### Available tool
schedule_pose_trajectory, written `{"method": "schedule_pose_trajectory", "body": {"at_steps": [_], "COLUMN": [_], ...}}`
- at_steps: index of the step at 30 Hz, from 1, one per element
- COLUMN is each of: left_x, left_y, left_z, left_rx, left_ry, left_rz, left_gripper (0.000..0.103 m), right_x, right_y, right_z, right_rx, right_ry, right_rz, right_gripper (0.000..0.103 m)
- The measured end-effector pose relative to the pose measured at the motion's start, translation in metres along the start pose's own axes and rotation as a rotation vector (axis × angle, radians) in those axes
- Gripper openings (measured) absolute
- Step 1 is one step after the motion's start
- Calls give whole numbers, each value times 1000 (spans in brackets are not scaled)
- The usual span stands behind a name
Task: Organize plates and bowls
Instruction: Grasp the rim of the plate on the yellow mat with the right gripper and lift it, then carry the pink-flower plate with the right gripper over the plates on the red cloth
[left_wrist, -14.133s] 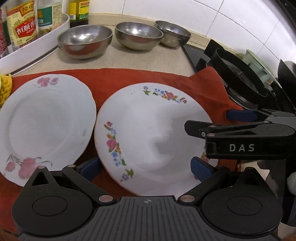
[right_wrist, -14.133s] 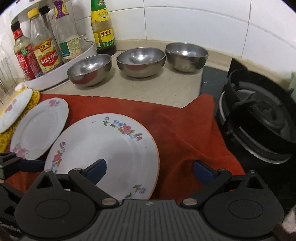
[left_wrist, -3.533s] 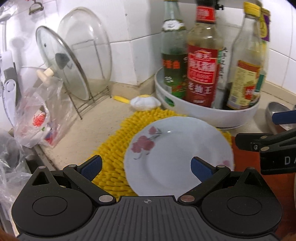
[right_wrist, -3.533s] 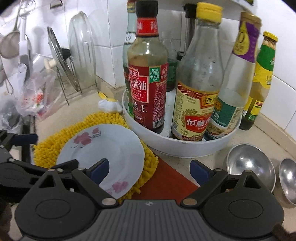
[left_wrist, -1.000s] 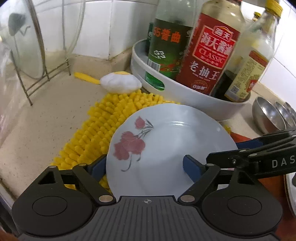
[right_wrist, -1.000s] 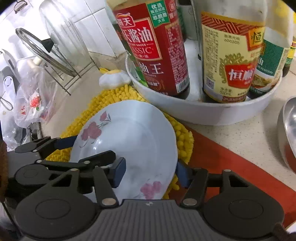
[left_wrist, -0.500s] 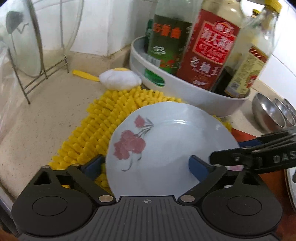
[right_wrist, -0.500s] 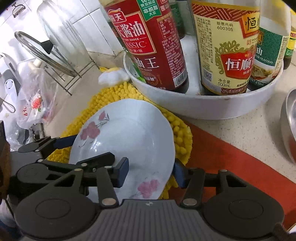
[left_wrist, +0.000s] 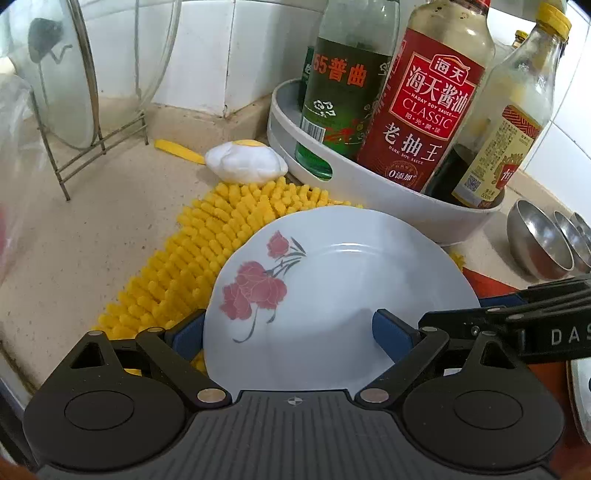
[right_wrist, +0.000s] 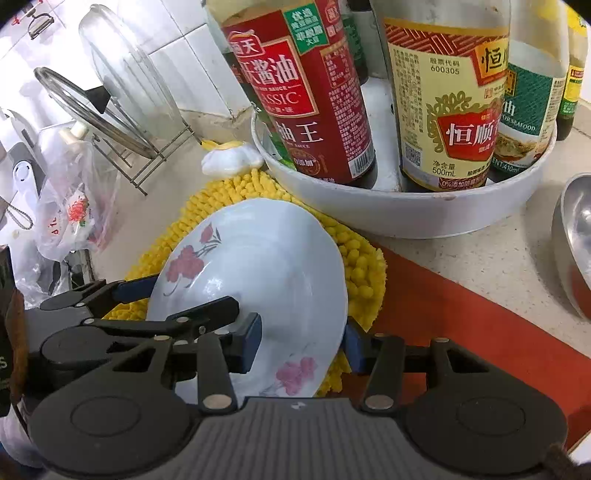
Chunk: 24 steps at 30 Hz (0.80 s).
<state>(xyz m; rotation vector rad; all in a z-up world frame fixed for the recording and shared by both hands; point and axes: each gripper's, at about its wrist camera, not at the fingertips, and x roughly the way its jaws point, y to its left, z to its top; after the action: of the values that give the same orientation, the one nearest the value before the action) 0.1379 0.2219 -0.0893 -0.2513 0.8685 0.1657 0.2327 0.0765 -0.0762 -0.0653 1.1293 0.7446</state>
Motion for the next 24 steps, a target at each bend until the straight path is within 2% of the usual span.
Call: {"method": "schedule_pose_trajectory", "body": {"at_steps": [5, 11, 14, 20, 23, 24], "left_x": [-13, -14, -13, -13, -9, -8], "left_y": [-4, -8, -10, 0, -1, 0], "left_z": [0, -12, -17, -22, -20, -17], "left_rx": [6, 48, 101, 52, 46, 36], "left_ry": [-8, 24, 19, 5, -9, 2], "left_rz": [4, 0, 35, 27, 46, 32], "left_gripper": [96, 97, 103, 103, 103, 99], "right_x": [-12, -8, -2, -1, 1, 1], "right_y": [2, -5, -7, -6, -9, -10], "right_z": [0, -9, -11, -15, -13, -11], "right_rx": [6, 43, 49, 39, 27, 42], "right_ry": [-15, 34, 49, 38, -1, 2], "right_rz": [8, 23, 8, 10, 20, 28], "right_gripper": [44, 44, 44, 47, 46, 46]}}
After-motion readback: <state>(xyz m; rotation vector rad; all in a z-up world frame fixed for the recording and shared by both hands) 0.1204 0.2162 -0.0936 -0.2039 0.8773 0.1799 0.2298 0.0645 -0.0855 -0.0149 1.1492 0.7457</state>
